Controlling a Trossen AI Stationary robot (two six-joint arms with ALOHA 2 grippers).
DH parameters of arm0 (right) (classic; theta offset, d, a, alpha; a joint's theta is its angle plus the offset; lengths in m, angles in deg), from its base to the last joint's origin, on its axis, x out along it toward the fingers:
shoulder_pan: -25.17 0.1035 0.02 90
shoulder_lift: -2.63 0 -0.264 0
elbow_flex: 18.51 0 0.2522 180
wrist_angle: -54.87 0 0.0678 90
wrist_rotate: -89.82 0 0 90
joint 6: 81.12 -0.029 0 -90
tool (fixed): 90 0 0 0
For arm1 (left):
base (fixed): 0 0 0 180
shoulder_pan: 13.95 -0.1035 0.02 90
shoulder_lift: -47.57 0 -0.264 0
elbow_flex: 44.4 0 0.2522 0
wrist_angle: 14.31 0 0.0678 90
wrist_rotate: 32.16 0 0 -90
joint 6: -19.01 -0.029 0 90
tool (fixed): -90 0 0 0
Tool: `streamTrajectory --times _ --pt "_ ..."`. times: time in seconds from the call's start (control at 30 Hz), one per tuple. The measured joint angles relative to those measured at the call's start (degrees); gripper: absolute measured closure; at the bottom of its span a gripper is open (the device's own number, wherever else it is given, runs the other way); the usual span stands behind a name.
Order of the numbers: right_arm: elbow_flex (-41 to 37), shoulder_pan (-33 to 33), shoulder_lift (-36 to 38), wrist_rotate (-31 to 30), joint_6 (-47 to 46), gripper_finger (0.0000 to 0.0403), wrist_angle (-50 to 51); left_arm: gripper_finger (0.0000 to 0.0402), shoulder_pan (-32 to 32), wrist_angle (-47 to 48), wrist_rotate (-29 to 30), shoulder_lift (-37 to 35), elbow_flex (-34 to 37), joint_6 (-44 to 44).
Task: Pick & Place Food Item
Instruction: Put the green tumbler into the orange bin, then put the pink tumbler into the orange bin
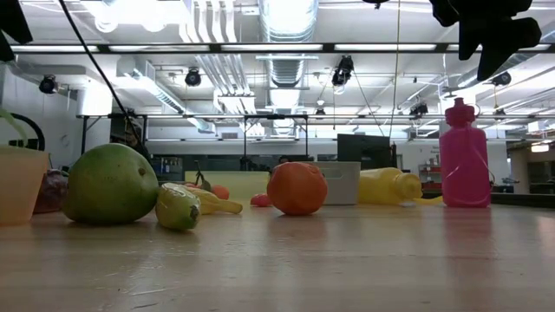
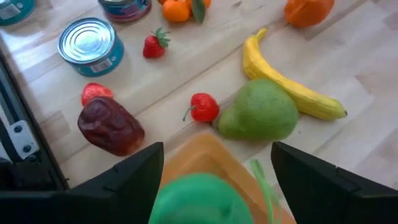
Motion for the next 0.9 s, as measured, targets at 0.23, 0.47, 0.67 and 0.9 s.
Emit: streamTrajectory --times 0.23,0.47,0.67,0.9 --pt "0.0 0.0 0.0 0.0 0.0 0.0099 0.0 0.0098 -0.1 1.1 -0.7 0.0 -3.2 -4.0" --pt "0.0 0.0 0.0 0.0 0.0 0.0099 0.0 0.0098 -0.2 2.9 -0.9 -0.1 -8.1 -8.7" --pt "0.0 0.0 0.0 0.0 0.0 0.0099 -0.1 0.0098 -1.9 3.2 -0.9 -0.1 -12.6 -13.4" --pt "0.0 0.0 0.0 0.0 0.0 0.0099 -0.2 0.0098 -9.9 -1.4 -0.4 0.1 -15.1 -26.0"
